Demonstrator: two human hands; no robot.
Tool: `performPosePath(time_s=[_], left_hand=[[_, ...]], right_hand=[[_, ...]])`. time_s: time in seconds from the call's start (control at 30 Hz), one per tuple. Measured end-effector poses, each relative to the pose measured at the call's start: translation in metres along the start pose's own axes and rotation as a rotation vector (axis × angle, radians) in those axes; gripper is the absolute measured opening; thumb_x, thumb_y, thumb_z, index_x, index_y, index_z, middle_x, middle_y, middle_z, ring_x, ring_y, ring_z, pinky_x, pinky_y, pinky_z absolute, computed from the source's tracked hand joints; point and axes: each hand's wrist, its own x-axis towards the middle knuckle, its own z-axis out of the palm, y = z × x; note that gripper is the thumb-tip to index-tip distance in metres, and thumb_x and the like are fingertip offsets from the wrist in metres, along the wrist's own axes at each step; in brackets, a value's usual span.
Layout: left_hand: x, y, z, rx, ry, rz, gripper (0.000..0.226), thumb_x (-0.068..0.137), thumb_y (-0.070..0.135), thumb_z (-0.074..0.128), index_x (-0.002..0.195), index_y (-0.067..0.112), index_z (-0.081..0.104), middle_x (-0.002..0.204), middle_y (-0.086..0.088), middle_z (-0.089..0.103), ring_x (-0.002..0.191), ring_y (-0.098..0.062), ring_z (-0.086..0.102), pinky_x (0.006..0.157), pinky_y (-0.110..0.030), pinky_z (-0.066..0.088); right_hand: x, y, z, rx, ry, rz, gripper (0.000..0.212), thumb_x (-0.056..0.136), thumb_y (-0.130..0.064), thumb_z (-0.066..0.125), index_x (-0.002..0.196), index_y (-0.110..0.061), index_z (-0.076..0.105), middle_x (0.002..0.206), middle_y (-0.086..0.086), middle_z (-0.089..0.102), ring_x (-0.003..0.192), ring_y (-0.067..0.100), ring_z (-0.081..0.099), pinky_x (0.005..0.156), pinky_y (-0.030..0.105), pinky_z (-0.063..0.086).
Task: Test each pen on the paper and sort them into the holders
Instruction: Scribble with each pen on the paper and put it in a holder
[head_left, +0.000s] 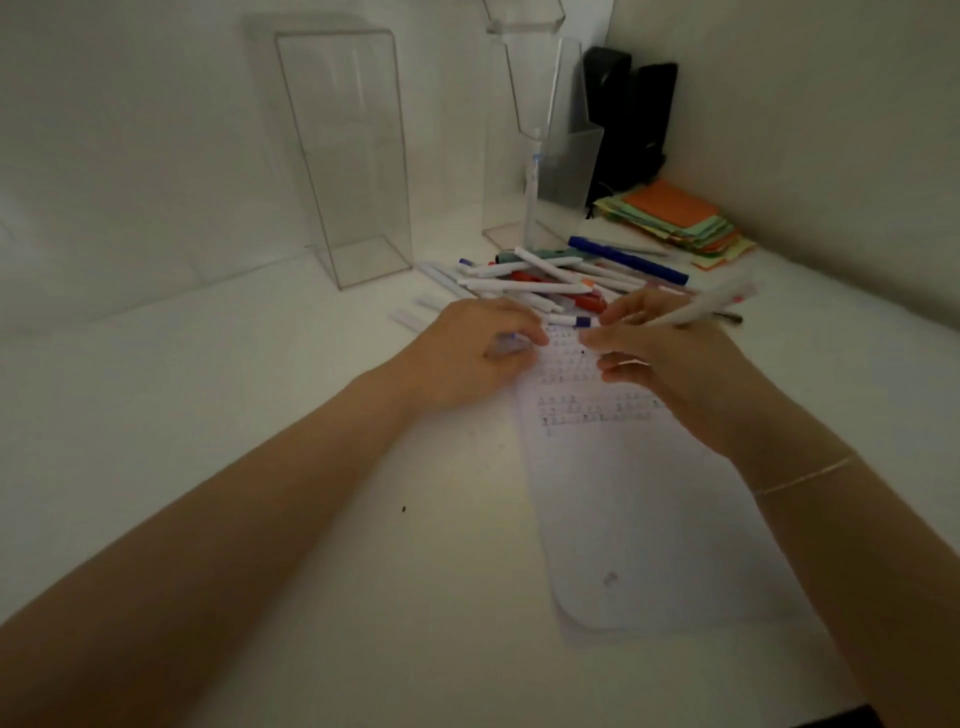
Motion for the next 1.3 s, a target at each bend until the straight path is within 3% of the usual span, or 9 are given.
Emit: performPosePath(time_s=[0.13, 0.27, 0.43, 0.57, 0.77, 0.87, 1.07, 1.2, 1.3], left_hand=[[-0.001, 0.002, 0.007, 0.099, -0.034, 0.035, 0.022, 0.092, 0.031, 0.053, 0.11, 0.024, 0.063, 0.13, 0.004, 0.056, 0.122, -0.012, 0.046, 0.103, -0.027, 0.02], [-0.001, 0.0, 0.014, 0.12, -0.043, 0.062, 0.023, 0.089, 0.035, 0.05, 0.107, 0.024, 0.058, 0.123, 0.004, 0.058, 0.115, -0.012, 0.049, 0.103, -0.028, 0.02], [-0.001, -0.005, 0.019, 0.132, -0.041, 0.079, 0.029, 0.086, 0.04, 0.044, 0.106, 0.025, 0.058, 0.122, 0.005, 0.057, 0.113, -0.011, 0.049, 0.106, -0.031, 0.024], [-0.002, -0.009, 0.021, 0.109, -0.025, 0.102, 0.028, 0.086, 0.041, 0.043, 0.104, 0.025, 0.058, 0.12, 0.007, 0.058, 0.112, -0.011, 0.051, 0.108, -0.036, 0.026], [-0.002, -0.009, 0.021, 0.102, -0.023, 0.109, 0.029, 0.086, 0.042, 0.042, 0.105, 0.026, 0.057, 0.12, 0.007, 0.058, 0.112, -0.009, 0.051, 0.109, -0.032, 0.022], [-0.002, -0.009, 0.021, 0.103, -0.022, 0.113, 0.028, 0.086, 0.039, 0.044, 0.105, 0.024, 0.058, 0.121, 0.006, 0.058, 0.113, -0.01, 0.05, 0.11, -0.033, 0.022], [-0.003, -0.009, 0.021, 0.092, -0.017, 0.115, 0.026, 0.087, 0.036, 0.047, 0.106, 0.023, 0.058, 0.123, 0.005, 0.057, 0.116, -0.011, 0.049, 0.11, -0.033, 0.02], [-0.003, -0.01, 0.022, 0.092, -0.017, 0.108, 0.023, 0.089, 0.034, 0.05, 0.107, 0.023, 0.058, 0.124, 0.005, 0.056, 0.117, -0.011, 0.048, 0.11, -0.032, 0.017], [-0.003, -0.009, 0.021, 0.094, -0.023, 0.102, 0.024, 0.088, 0.034, 0.049, 0.107, 0.024, 0.058, 0.125, 0.005, 0.056, 0.118, -0.011, 0.048, 0.111, -0.034, 0.017]], right_hand=[[-0.005, 0.022, 0.016, 0.091, 0.082, -0.027, 0.014, 0.085, -0.013, 0.067, 0.074, -0.006, 0.06, 0.063, 0.005, 0.065, 0.054, 0.015, 0.061, 0.054, 0.022, 0.052], [-0.005, 0.038, 0.025, -0.047, 0.188, -0.089, 0.027, 0.088, -0.011, 0.062, 0.063, -0.001, 0.054, 0.045, 0.005, 0.057, 0.037, 0.01, 0.05, 0.041, 0.019, 0.042], [-0.003, 0.045, 0.032, -0.229, 0.311, -0.154, 0.024, 0.081, -0.003, 0.06, 0.059, 0.005, 0.054, 0.059, 0.033, 0.056, 0.041, 0.017, 0.047, 0.039, 0.021, 0.038], [-0.004, 0.045, 0.032, -0.23, 0.302, -0.133, 0.023, 0.08, -0.001, 0.06, 0.059, 0.007, 0.053, 0.056, 0.03, 0.056, 0.032, 0.009, 0.047, 0.035, 0.017, 0.039], [-0.004, 0.046, 0.034, -0.283, 0.322, -0.172, 0.023, 0.08, 0.0, 0.059, 0.059, 0.003, 0.052, 0.061, 0.035, 0.054, 0.041, 0.019, 0.048, 0.035, 0.017, 0.038], [-0.004, 0.046, 0.034, -0.279, 0.308, -0.168, 0.024, 0.08, 0.0, 0.06, 0.061, 0.011, 0.051, 0.061, 0.034, 0.055, 0.036, 0.013, 0.048, 0.035, 0.017, 0.039], [-0.002, 0.048, 0.032, -0.286, 0.312, -0.186, 0.025, 0.079, 0.0, 0.06, 0.062, 0.015, 0.051, 0.06, 0.034, 0.055, 0.042, 0.024, 0.049, 0.038, 0.024, 0.042], [-0.003, 0.048, 0.032, -0.278, 0.316, -0.177, 0.025, 0.08, -0.001, 0.06, 0.064, 0.016, 0.05, 0.06, 0.034, 0.055, 0.037, 0.017, 0.049, 0.034, 0.02, 0.041], [-0.004, 0.047, 0.033, -0.261, 0.288, -0.171, 0.027, 0.08, 0.0, 0.061, 0.055, 0.005, 0.052, 0.055, 0.03, 0.057, 0.032, 0.012, 0.048, 0.034, 0.019, 0.041]])
